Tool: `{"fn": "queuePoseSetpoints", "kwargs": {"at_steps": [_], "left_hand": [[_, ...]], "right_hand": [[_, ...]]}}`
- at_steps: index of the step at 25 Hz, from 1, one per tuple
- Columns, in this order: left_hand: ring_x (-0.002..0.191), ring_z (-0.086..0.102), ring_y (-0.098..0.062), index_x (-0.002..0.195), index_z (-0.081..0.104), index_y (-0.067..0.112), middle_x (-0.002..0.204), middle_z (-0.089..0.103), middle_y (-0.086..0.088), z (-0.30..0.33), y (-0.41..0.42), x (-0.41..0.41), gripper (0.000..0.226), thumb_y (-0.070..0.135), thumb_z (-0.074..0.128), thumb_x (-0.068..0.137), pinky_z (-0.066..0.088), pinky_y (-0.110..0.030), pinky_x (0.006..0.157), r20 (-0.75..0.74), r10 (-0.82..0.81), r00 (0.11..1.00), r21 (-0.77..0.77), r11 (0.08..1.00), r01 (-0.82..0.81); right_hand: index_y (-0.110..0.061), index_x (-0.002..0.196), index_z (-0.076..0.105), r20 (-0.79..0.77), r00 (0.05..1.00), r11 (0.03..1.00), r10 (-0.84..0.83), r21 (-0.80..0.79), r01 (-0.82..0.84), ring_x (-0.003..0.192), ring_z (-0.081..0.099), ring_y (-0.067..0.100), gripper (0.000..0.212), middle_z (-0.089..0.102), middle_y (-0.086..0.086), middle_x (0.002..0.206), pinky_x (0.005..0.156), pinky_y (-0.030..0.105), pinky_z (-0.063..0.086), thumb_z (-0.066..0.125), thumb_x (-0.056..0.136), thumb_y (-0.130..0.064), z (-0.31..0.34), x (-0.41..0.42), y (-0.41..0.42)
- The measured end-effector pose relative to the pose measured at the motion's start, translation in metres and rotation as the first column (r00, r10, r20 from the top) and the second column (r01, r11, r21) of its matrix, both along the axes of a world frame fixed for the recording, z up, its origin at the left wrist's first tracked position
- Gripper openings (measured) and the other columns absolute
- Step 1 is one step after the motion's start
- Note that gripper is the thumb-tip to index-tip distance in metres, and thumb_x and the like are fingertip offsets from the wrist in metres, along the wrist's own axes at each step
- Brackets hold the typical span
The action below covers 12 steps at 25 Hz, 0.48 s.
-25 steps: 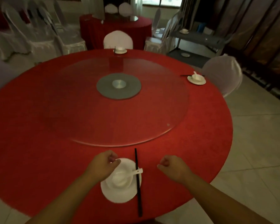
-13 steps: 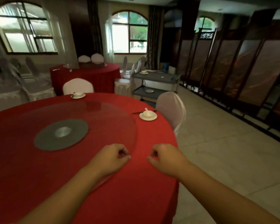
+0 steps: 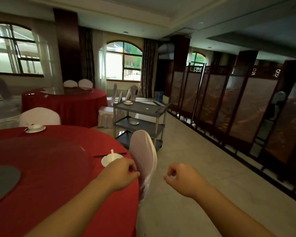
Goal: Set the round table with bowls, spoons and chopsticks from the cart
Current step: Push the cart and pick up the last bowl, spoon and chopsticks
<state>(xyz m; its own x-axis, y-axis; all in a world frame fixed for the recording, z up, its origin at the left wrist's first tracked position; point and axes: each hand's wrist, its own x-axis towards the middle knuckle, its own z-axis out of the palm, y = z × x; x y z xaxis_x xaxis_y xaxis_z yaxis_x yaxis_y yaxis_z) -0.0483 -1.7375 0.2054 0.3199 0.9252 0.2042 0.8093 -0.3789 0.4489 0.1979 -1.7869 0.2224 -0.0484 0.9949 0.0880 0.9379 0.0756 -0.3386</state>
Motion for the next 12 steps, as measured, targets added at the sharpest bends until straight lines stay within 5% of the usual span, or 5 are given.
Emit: {"fn": "queuePoseSetpoints", "kwargs": {"at_steps": [3,12], "left_hand": [[0.084,0.065,-0.011,0.086,0.068,0.026,0.088,0.069,0.011,-0.012,0.1,0.052,0.021,0.047,0.065,0.083,0.045,-0.023,0.063,-0.076,0.032,0.997,0.025,0.999,-0.03],[0.087,0.063,-0.008,0.094,0.07,0.031,0.092,0.067,0.012,-0.004,0.421,0.201,0.023,0.052,0.066,0.085,0.054,-0.029,0.078,-0.127,-0.005,0.992,-0.087,0.996,-0.006]], "right_hand": [[-0.028,0.099,0.067,0.066,0.998,1.0,0.006,-0.012,-0.005,0.09,0.064,0.014,0.026,0.069,-0.007,0.099,0.08,0.036,0.057,0.059,0.087,-0.05,-0.01,0.049,0.093],[-0.025,0.1,0.066,0.074,0.997,1.0,0.01,-0.005,-0.009,0.092,0.063,0.015,0.024,0.067,-0.004,0.101,0.082,0.037,0.057,0.06,0.09,-0.047,0.021,0.187,0.401]]}}
